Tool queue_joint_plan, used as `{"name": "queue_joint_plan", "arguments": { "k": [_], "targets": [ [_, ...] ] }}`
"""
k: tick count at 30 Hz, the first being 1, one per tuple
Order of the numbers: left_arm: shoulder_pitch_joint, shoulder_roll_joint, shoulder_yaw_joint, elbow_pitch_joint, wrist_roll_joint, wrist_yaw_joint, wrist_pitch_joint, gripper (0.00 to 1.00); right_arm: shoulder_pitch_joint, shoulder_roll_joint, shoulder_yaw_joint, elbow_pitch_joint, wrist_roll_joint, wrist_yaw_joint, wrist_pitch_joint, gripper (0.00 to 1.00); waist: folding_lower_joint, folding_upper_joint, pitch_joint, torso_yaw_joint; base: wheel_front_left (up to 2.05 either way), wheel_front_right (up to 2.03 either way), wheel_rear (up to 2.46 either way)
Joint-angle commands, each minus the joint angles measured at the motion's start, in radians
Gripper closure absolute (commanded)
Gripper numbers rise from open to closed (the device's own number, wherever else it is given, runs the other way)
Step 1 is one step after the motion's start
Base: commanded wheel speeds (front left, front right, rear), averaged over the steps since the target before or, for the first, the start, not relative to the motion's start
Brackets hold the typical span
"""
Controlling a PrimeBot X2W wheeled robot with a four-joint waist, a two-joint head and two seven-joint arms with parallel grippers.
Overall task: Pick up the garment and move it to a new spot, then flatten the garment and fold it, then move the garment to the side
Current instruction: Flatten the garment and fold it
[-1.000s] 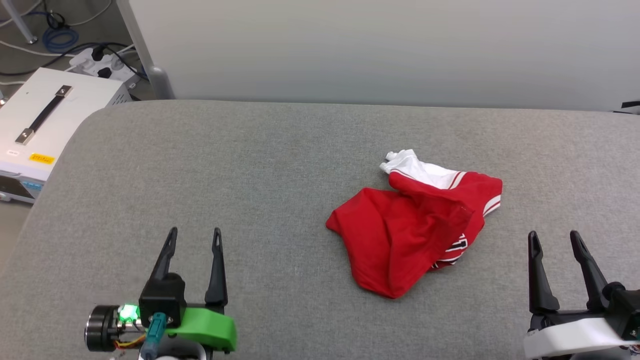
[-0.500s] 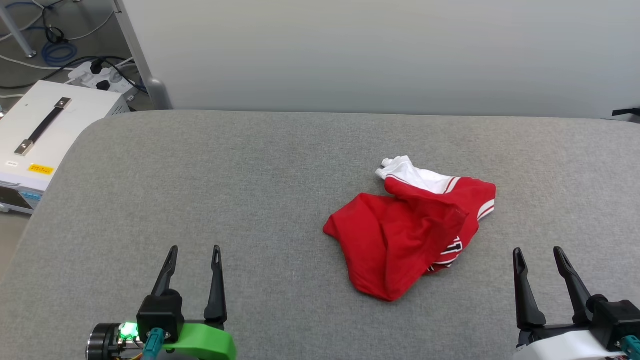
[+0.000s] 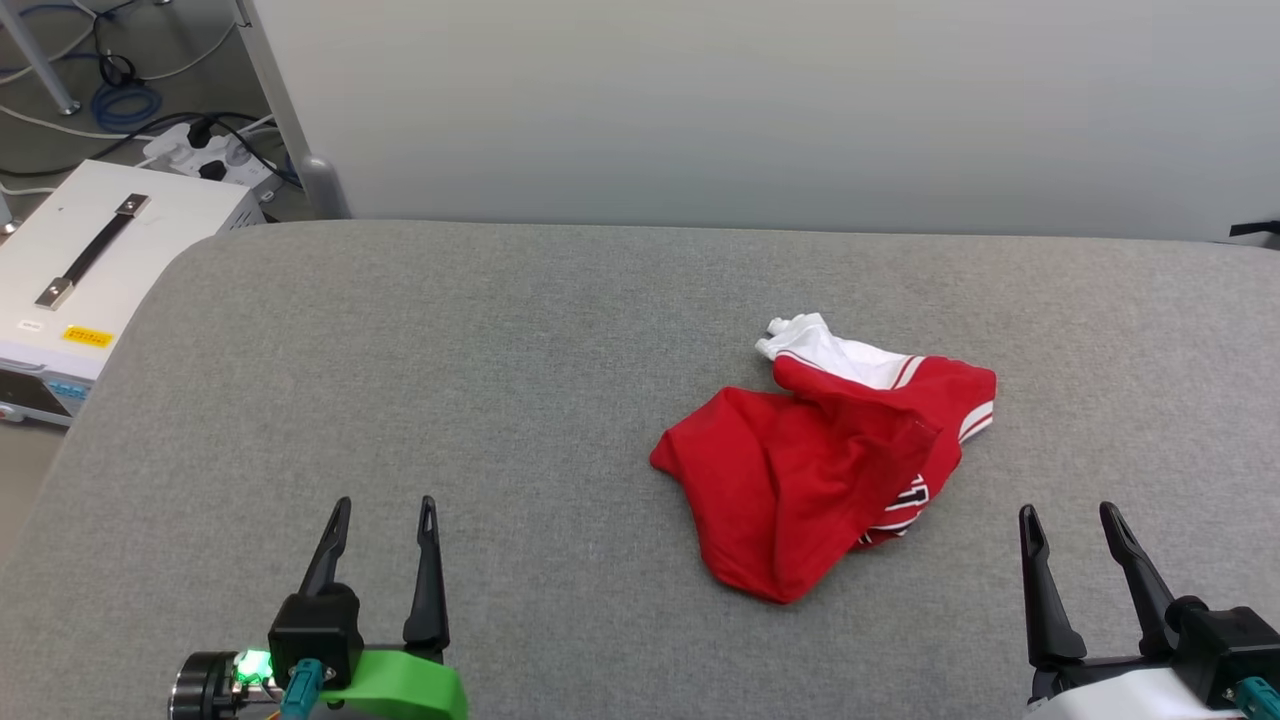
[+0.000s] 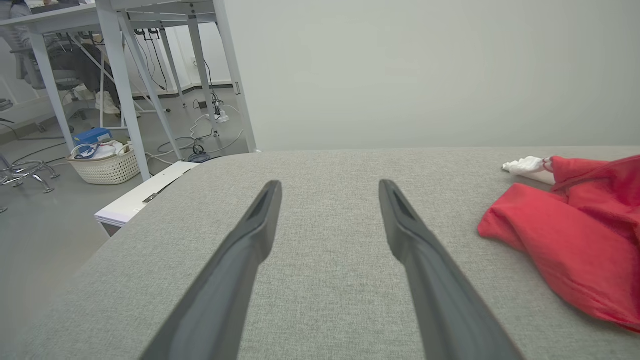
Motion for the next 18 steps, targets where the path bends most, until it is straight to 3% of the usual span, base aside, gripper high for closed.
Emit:
{"name": "queue_joint_plan", "arguments": {
  "k": [1,8,13,18],
  "targets": [
    [0.012,-0.010,0.005,0.001,0.009,-0.012,-0.006,0.00,0.005,-0.002,0.000,0.003,0.001,-0.001,-0.009,0.00,0.0000,0.0000,0.003,-0.001,0.00,0.00,0.00],
    [-0.124,-0.008,0.025,0.001,0.004,-0.082,-0.006,0.00,-0.029,-0.002,0.005,-0.005,-0.006,-0.001,-0.009,0.00,0.0000,0.0000,0.046,-0.014,0.00,0.00,0.00],
    [-0.320,0.034,0.020,0.042,0.016,-0.154,-0.006,0.00,-0.068,-0.002,0.013,-0.014,-0.011,-0.001,-0.009,0.00,0.0000,0.0000,0.095,-0.050,0.00,0.00,0.00],
    [-0.528,0.095,-0.036,0.121,0.035,-0.196,-0.006,0.00,-0.114,-0.002,0.026,-0.025,-0.013,-0.001,-0.009,0.00,0.0000,0.0000,0.160,-0.100,0.00,0.00,0.00]
  ]
}}
